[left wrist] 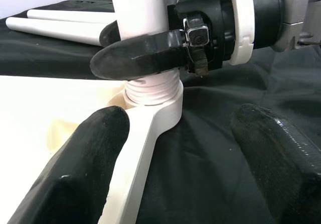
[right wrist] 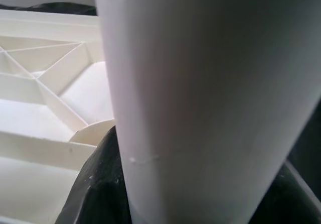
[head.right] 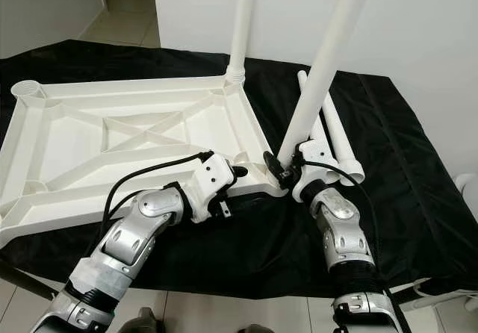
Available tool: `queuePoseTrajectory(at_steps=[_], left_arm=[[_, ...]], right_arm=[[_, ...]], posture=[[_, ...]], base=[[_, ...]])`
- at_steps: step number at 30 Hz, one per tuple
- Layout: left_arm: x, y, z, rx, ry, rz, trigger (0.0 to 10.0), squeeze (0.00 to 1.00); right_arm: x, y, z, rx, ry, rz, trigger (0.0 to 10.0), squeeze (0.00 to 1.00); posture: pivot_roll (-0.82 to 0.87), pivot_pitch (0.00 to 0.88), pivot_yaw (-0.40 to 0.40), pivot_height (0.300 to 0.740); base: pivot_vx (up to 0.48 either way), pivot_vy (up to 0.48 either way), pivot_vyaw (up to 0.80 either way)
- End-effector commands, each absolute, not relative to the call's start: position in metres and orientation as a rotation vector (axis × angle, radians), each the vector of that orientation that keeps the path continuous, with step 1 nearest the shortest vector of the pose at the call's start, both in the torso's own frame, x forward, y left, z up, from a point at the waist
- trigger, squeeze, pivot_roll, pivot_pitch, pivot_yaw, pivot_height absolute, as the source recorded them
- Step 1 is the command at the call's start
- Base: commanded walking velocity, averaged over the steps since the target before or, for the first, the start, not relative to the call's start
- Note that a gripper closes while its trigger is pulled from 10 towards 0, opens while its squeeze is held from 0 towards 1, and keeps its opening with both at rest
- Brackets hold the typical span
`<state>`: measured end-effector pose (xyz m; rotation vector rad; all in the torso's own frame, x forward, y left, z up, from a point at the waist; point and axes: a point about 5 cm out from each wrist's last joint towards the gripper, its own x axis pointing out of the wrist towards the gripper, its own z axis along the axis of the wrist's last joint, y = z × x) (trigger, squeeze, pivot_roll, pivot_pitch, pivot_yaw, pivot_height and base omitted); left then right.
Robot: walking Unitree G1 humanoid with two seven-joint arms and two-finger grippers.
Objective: Building children table
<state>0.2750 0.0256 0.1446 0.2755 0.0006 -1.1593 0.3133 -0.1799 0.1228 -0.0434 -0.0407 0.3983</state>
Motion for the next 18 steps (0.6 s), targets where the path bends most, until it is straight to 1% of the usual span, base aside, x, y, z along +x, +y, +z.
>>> queuePoseTrajectory(at_steps=[1, 2, 3, 8, 10, 11, 12, 13, 14, 15, 17, 18], left_arm=[[0.274, 0.024, 0.145, 0.273, 0.0, -1.142, 10.0, 0.0], [0.274, 0.024, 0.145, 0.273, 0.0, -1.142, 10.0, 0.0], [0.274, 0.024, 0.144, 0.273, 0.002, -1.142, 10.0, 0.0], [0.273, 0.025, 0.144, 0.274, 0.003, -1.14, 10.0, 0.0], [0.273, 0.025, 0.144, 0.273, 0.004, -1.137, 10.0, 0.0], [0.273, 0.025, 0.144, 0.273, 0.004, -1.137, 10.0, 0.0], [0.273, 0.024, 0.143, 0.272, 0.004, -1.135, 10.0, 0.0], [0.273, 0.024, 0.143, 0.272, 0.004, -1.135, 10.0, 0.0], [0.273, 0.025, 0.143, 0.271, 0.005, -1.133, 10.0, 0.0], [0.273, 0.025, 0.143, 0.271, 0.005, -1.133, 10.0, 0.0], [0.272, 0.025, 0.143, 0.269, 0.006, -1.131, 10.0, 0.0], [0.272, 0.025, 0.143, 0.269, 0.006, -1.131, 10.0, 0.0]], right_arm=[[0.309, -0.182, 0.104, -0.056, 0.045, 0.325, 10.0, 0.0], [0.309, -0.182, 0.104, -0.056, 0.045, 0.325, 10.0, 0.0], [0.31, -0.18, 0.104, -0.046, 0.043, 0.268, 10.0, 0.0], [0.31, -0.176, 0.106, -0.028, 0.035, 0.224, 10.0, 0.0], [0.31, -0.171, 0.108, 0.004, 0.036, 0.137, 10.0, 0.0], [0.31, -0.171, 0.108, 0.004, 0.036, 0.137, 10.0, 0.0], [0.309, -0.17, 0.108, 0.018, 0.048, 0.058, 10.0, 0.0], [0.309, -0.17, 0.108, 0.018, 0.048, 0.058, 10.0, 0.0], [0.309, -0.168, 0.107, 0.023, 0.055, -0.018, 10.0, 0.0], [0.309, -0.168, 0.107, 0.023, 0.055, -0.018, 10.0, 0.0], [0.306, -0.164, 0.107, 0.041, 0.065, -0.159, 10.0, 0.0], [0.306, -0.164, 0.107, 0.041, 0.065, -0.159, 10.0, 0.0]], posture=[[0.06, 0.0, -0.07, 0.74], [0.06, 0.0, -0.07, 0.74], [0.06, 0.0, -0.073, 0.74], [0.06, 0.0, -0.075, 0.74], [0.06, 0.0, -0.078, 0.74], [0.06, 0.0, -0.078, 0.74], [0.07, 0.0, -0.078, 0.74], [0.07, 0.0, -0.078, 0.74], [0.07, 0.0, -0.082, 0.74], [0.07, 0.0, -0.082, 0.74], [0.07, 0.0, -0.085, 0.74], [0.07, 0.0, -0.085, 0.74]], base=[[0.0, 0.0, 0.0], [0.0, 0.0, 0.0], [0.0, 0.0, 0.0], [0.0, 0.0, 0.0], [0.0, 0.0, 0.0], [0.0, 0.0, 0.0], [0.0, 0.0, 0.0], [0.0, 0.0, 0.0], [0.0, 0.0, 0.0], [0.0, 0.0, 0.0], [0.0, 0.0, 0.0], [0.0, 0.0, 0.0]])
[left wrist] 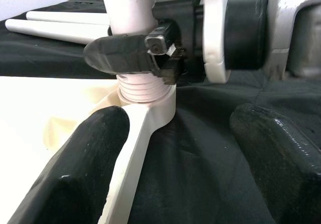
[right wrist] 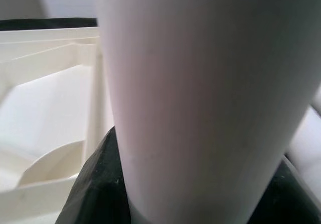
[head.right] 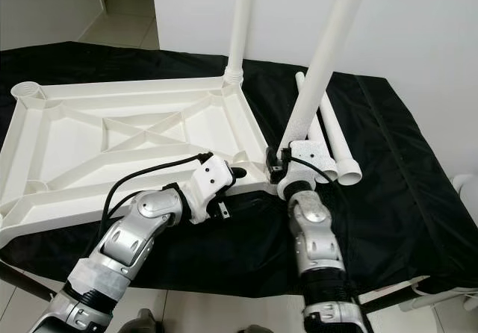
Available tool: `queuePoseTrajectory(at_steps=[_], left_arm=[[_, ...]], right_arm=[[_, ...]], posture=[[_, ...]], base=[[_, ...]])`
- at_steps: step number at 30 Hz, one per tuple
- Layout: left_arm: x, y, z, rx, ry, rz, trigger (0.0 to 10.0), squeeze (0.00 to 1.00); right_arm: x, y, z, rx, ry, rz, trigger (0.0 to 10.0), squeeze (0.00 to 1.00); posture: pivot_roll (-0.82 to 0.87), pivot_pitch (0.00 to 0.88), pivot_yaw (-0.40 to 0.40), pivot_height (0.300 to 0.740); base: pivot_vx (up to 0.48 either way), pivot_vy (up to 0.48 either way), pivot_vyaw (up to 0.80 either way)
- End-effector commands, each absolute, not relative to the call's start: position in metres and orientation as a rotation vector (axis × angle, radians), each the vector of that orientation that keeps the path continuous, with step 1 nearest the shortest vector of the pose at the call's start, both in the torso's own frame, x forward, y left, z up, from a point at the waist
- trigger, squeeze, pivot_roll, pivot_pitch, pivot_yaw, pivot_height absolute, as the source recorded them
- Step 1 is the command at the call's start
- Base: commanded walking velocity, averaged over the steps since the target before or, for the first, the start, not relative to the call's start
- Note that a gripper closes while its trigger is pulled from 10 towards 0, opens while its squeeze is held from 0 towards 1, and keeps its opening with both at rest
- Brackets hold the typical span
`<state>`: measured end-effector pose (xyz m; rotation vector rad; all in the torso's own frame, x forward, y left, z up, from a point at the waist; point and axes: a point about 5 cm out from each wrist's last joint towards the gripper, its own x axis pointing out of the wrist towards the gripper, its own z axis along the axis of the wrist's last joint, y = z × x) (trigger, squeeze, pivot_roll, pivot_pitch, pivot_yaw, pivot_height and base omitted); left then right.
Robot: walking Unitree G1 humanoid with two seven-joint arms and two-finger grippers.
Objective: Building children table
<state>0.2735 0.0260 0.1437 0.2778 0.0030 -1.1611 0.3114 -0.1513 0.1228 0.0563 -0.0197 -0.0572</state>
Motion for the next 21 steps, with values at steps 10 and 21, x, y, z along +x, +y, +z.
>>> queuePoseTrajectory(at_steps=[10, 21], left_arm=[[0.27, 0.024, 0.142, 0.266, 0.008, -1.135, 10.0, 0.0], [0.271, 0.024, 0.142, 0.265, 0.005, -1.136, 10.0, 0.0]], right_arm=[[0.309, -0.143, 0.115, 0.109, 0.021, -0.201, 10.0, 0.0], [0.304, -0.146, 0.122, 0.107, -0.014, -0.186, 10.0, 1.0]], posture=[[0.06, 0.0, -0.084, 0.74], [0.06, 0.0, -0.087, 0.74]], base=[[0.0, 0.0, 0.0], [0.0, 0.0, 0.0]])
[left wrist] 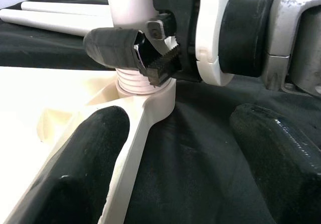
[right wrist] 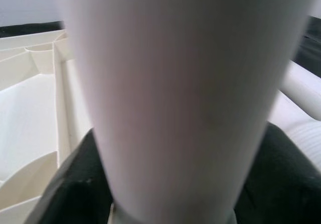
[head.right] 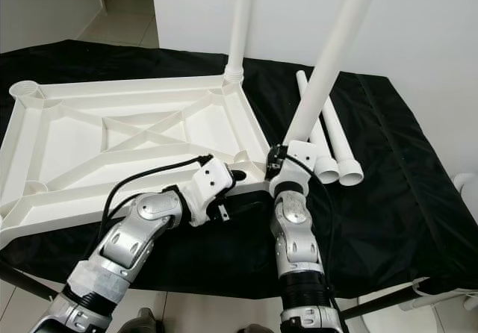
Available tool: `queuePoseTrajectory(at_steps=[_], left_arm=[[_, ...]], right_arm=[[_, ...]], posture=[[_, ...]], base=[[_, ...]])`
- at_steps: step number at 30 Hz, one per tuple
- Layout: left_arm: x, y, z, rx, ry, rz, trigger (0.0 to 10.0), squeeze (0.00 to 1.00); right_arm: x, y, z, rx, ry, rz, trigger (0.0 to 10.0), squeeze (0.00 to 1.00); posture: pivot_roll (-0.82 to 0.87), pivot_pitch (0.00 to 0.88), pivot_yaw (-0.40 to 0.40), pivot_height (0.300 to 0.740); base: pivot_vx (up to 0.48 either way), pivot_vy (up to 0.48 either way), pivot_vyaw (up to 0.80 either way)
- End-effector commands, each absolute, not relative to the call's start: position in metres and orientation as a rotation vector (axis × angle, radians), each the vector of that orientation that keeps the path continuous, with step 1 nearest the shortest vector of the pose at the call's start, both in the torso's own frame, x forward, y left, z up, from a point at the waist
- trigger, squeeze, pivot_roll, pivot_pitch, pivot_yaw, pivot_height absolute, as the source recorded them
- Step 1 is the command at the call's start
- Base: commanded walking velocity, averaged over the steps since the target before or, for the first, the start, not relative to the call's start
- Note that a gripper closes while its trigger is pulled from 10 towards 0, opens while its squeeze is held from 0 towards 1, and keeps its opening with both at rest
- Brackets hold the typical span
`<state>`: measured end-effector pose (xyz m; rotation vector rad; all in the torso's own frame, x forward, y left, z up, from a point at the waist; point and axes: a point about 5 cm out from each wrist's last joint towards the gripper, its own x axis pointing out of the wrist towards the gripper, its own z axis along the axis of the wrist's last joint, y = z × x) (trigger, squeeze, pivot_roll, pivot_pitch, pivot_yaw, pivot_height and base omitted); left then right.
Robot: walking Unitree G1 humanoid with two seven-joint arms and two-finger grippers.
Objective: Building children table
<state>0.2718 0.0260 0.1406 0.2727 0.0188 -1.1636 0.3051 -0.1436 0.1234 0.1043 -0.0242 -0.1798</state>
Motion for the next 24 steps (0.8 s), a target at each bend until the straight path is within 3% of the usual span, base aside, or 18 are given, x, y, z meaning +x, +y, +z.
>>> queuePoseTrajectory(at_steps=[1, 9, 10, 17, 24], left_arm=[[0.271, 0.024, 0.142, 0.262, 0.005, -1.135, 10.0, 0.0], [0.27, 0.023, 0.143, 0.257, 0.005, -1.129, 10.0, 0.0], [0.27, 0.024, 0.142, 0.256, 0.006, -1.129, 10.0, 0.0], [0.272, 0.026, 0.142, 0.267, 0.011, -1.135, 10.0, 0.0], [0.274, 0.027, 0.144, 0.266, 0.006, -1.12, 10.0, 0.0]], right_arm=[[0.303, -0.147, 0.124, 0.105, -0.029, -0.17, 10.0, 1.0], [0.299, -0.165, 0.128, 0.06, -0.06, -0.097, 10.0, 1.0], [0.299, -0.168, 0.129, 0.047, -0.071, -0.037, 10.0, 0.0], [0.307, -0.174, 0.132, -0.082, -0.09, 0.289, 10.0, 0.0], [0.315, -0.173, 0.129, -0.113, -0.052, 0.442, 10.0, 0.0]], posture=[[0.06, 0.0, -0.088, 0.74], [0.05, 0.0, -0.09, 0.74], [0.05, 0.0, -0.087, 0.74], [0.05, 0.0, -0.08, 0.74], [0.06, 0.0, -0.089, 0.74]], base=[[0.0, 0.0, 0.0], [0.0, 0.0, 0.0], [0.0, 0.0, 0.0], [0.0, 0.0, 0.0], [0.0, 0.0, 0.0]])
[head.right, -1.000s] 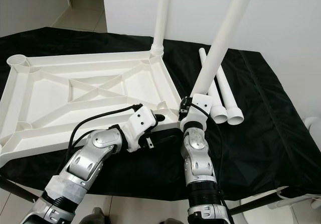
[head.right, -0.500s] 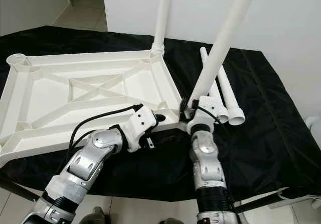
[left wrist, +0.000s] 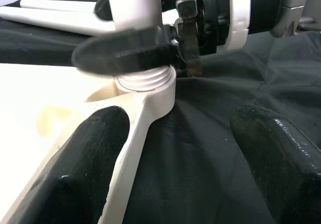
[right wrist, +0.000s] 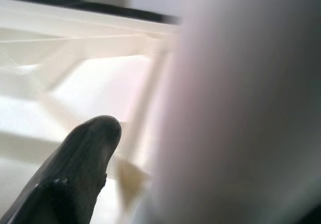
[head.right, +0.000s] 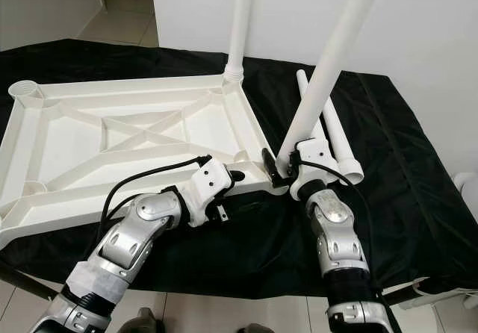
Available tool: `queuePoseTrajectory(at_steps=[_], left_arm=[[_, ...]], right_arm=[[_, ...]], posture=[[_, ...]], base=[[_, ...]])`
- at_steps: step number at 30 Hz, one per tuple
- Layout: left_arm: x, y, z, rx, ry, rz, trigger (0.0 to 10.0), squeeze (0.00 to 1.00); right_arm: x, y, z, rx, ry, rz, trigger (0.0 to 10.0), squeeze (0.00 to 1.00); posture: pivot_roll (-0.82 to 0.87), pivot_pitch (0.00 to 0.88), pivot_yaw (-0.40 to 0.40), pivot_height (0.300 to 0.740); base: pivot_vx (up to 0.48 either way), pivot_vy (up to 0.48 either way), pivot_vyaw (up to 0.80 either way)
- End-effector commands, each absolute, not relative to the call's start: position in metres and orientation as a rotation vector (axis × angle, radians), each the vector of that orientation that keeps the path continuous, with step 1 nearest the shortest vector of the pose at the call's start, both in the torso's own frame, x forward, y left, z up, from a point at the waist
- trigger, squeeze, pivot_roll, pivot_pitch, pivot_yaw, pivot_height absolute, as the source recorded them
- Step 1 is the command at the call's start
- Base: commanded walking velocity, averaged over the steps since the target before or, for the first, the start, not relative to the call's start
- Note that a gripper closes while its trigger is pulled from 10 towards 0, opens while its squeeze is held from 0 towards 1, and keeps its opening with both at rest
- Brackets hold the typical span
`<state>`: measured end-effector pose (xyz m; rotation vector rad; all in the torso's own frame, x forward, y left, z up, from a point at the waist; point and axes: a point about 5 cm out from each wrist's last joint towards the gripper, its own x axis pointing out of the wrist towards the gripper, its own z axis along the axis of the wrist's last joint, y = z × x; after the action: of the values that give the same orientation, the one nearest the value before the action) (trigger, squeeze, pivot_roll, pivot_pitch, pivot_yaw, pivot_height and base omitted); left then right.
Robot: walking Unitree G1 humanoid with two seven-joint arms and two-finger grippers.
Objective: Building children table
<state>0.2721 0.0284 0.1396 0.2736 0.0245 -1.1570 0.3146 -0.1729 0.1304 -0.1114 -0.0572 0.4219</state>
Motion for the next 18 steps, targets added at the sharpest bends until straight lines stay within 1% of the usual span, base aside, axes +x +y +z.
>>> queuePoseTrajectory(at_steps=[1, 4, 5, 8, 9, 18], left_arm=[[0.274, 0.027, 0.144, 0.266, 0.005, -1.118, 10.0, 0.0], [0.274, 0.027, 0.145, 0.265, 0.003, -1.113, 10.0, 0.0], [0.274, 0.027, 0.145, 0.265, 0.003, -1.111, 10.0, 0.0], [0.274, 0.027, 0.145, 0.265, 0.003, -1.111, 10.0, 0.0], [0.274, 0.028, 0.145, 0.262, 0.001, -1.103, 10.0, 0.0], [0.274, 0.028, 0.145, 0.259, 0.0, -1.098, 10.0, 0.0]], right_arm=[[0.316, -0.172, 0.128, -0.116, -0.045, 0.467, 10.0, 0.0], [0.319, -0.172, 0.125, -0.132, -0.027, 0.488, 10.0, 0.0], [0.321, -0.173, 0.124, -0.133, -0.016, 0.503, 8.9, 0.0], [0.321, -0.173, 0.124, -0.133, -0.016, 0.503, 8.9, 0.0], [0.322, -0.176, 0.117, -0.127, 0.02, 0.527, 0.0, 0.0], [0.32, -0.183, 0.108, -0.117, 0.062, 0.519, 0.0, 0.0]], posture=[[0.06, 0.0, -0.089, 0.74], [0.07, 0.0, -0.095, 0.74], [0.07, 0.0, -0.098, 0.74], [0.07, 0.0, -0.098, 0.74], [0.08, 0.0, -0.106, 0.74], [0.07, 0.0, -0.105, 0.74]], base=[[0.0, 0.0, 0.0], [0.0, 0.0, 0.0], [0.0, 0.0, 0.0], [0.0, 0.0, 0.0], [0.0, 0.0, 0.0], [0.0, 0.0, 0.0]])
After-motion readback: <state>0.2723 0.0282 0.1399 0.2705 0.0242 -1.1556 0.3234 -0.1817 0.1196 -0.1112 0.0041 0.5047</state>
